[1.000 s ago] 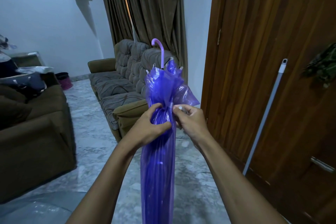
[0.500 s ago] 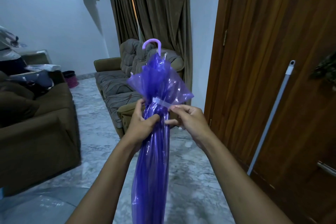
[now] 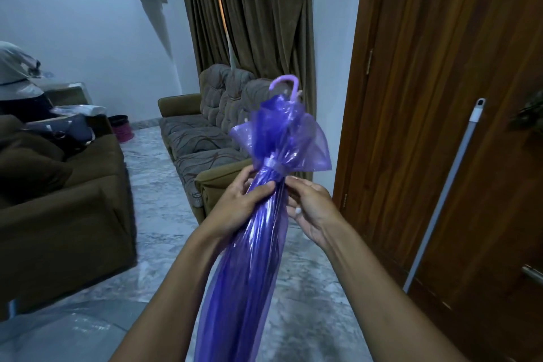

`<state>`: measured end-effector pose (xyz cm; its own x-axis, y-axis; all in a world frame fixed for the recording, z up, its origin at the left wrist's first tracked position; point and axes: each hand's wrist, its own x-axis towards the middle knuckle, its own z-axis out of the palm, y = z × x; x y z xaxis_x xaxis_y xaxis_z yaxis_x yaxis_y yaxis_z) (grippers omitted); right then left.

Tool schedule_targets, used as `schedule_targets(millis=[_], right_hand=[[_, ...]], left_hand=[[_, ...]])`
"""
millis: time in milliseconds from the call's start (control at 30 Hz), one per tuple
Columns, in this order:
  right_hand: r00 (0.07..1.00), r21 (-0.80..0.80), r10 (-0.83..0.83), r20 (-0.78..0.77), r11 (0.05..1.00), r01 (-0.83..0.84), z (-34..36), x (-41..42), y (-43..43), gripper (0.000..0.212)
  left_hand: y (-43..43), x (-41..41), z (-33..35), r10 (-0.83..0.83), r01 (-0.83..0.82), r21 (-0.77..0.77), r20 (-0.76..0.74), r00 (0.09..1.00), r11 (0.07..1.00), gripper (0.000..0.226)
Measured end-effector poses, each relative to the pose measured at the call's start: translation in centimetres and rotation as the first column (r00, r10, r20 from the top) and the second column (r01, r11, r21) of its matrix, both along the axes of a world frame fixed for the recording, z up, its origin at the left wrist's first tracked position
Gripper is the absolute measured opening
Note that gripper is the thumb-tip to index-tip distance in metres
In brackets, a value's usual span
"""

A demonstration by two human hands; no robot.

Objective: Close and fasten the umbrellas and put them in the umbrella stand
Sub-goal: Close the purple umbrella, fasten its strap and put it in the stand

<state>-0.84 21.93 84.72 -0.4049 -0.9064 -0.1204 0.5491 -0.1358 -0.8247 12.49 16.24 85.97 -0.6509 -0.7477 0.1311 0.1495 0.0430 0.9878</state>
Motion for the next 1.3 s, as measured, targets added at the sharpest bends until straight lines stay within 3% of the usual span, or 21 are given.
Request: schedule_targets(millis=[67, 100, 167, 267, 367, 433, 567, 667, 767, 833, 900, 967, 1033, 1100, 1200, 1300], right_hand=[[0.999, -0.028, -0.048, 0.025, 0.998, 0.049, -0.1, 0.0, -0.2, 0.01], [0.997, -0.041, -0.071, 0.029, 0.997, 0.072, 0.0, -0.2, -0.1, 0.012], [0.993, -0.055, -0.117, -0.013, 0.992, 0.116, 0.4, -0.6, 0.2, 0.019], [0.973, -0.055, -0.186, -0.134, 0.982, 0.18, 1.6, -0.6, 0.6, 0.027], [0.942, -0.048, -0.241, -0.234, 0.97, 0.236, 2.7, -0.1, 0.8, 0.021], [0.914, -0.034, -0.251, -0.318, 0.967, 0.254, 3.3, 0.2, 1.3, 0.014], [0.855, -0.031, -0.255, -0.452, 0.962, 0.271, 3.4, 0.3, 1.7, 0.013], [0.835, -0.04, -0.19, -0.517, 0.979, 0.198, 3.4, 0.1, 1.8, 0.015], [0.877, -0.085, -0.071, -0.476, 0.996, 0.034, 3.8, 0.0, 1.9, 0.022], [0.938, -0.112, -0.054, -0.342, 0.994, 0.016, 3.8, -0.2, 1.9, 0.019], [0.966, -0.102, -0.095, -0.24, 0.992, 0.072, 3.4, -0.3, 1.8, 0.013], [0.948, -0.048, -0.126, -0.293, 0.992, 0.117, 2.9, -0.4, 1.8, 0.018], [0.96, 0.001, -0.06, -0.273, 0.998, 0.062, 2.7, -0.4, 1.7, 0.027], [0.989, -0.013, 0.035, -0.143, 0.999, -0.037, 3.1, -0.3, 1.7, 0.027], [0.997, -0.072, 0.045, -0.062, 0.996, -0.05, 3.5, -0.3, 1.4, 0.011], [0.989, -0.062, -0.053, -0.14, 0.997, 0.045, 3.3, -0.5, 1.0, 0.008]], left_hand=[[0.1, -0.3, 0.2, 0.141, -0.096, -0.267, 0.155, 0.978, 0.959, 0.031], [-0.2, -0.3, 0.1, 0.296, -0.163, -0.431, 0.262, 0.919, 0.887, 0.033], [-0.6, 0.0, 0.4, 0.471, -0.228, -0.589, 0.298, 0.83, 0.775, 0.029], [-0.1, -0.1, 0.5, 0.44, -0.353, -0.523, 0.048, 0.897, 0.776, 0.018], [1.1, -0.8, 0.7, 0.512, -0.452, -0.539, -0.044, 0.858, 0.711, 0.025], [1.4, -1.1, 0.4, 0.535, -0.415, -0.607, 0.02, 0.844, 0.677, 0.019], [1.4, -1.0, 0.2, 0.391, -0.276, -0.422, 0.213, 0.896, 0.863, 0.035], [1.2, -0.7, 0.2, 0.314, -0.205, -0.399, 0.229, 0.922, 0.894, 0.051], [1.0, -0.4, 0.3, 0.344, -0.306, -0.295, 0.087, 0.935, 0.905, 0.032], [1.0, -0.2, 0.7, 0.331, -0.328, -0.176, -0.014, 0.944, 0.928, 0.029], [1.1, -0.1, 1.1, 0.295, -0.303, -0.065, -0.108, 0.949, 0.951, 0.03], [1.3, 0.0, 1.2, 0.268, -0.267, 0.029, -0.174, 0.948, 0.963, 0.028], [1.4, 0.2, 1.1, 0.237, -0.212, 0.125, -0.232, 0.943, 0.969, 0.025], [1.5, 0.5, 1.1, 0.194, -0.144, 0.195, -0.268, 0.944, 0.97, 0.023], [1.6, 0.6, 1.5, 0.142, -0.115, 0.157, -0.169, 0.975, 0.981, 0.021], [0.3, 0.7, 2.2, 0.225, -0.208, -0.133, 0.131, 0.966, 0.969, 0.019]])
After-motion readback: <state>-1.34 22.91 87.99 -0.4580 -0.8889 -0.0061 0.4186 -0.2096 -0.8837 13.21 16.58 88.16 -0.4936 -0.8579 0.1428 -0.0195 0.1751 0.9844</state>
